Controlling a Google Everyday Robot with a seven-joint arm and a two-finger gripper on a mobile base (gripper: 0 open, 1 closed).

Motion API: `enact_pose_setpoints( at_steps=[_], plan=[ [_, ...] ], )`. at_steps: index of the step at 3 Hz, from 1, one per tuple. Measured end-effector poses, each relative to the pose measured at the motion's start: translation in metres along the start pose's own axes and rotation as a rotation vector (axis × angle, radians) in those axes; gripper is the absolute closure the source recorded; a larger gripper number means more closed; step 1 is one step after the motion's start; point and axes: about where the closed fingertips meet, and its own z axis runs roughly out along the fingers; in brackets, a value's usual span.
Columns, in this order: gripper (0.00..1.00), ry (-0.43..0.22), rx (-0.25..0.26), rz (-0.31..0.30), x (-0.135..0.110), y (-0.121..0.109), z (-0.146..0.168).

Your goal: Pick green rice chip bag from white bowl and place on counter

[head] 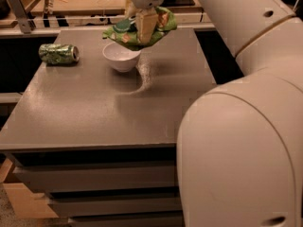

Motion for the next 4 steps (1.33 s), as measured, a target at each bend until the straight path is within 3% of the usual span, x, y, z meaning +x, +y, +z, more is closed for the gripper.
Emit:
enact_pose_setpoints(
  at_steps=[2, 4],
  plan=[
    [1.00, 0.012, -0.100, 0.133, 0.020, 0.072, -0.021],
    [1.00, -0.023, -0.232, 0.215, 0.015, 0.126, 0.001]
  ],
)
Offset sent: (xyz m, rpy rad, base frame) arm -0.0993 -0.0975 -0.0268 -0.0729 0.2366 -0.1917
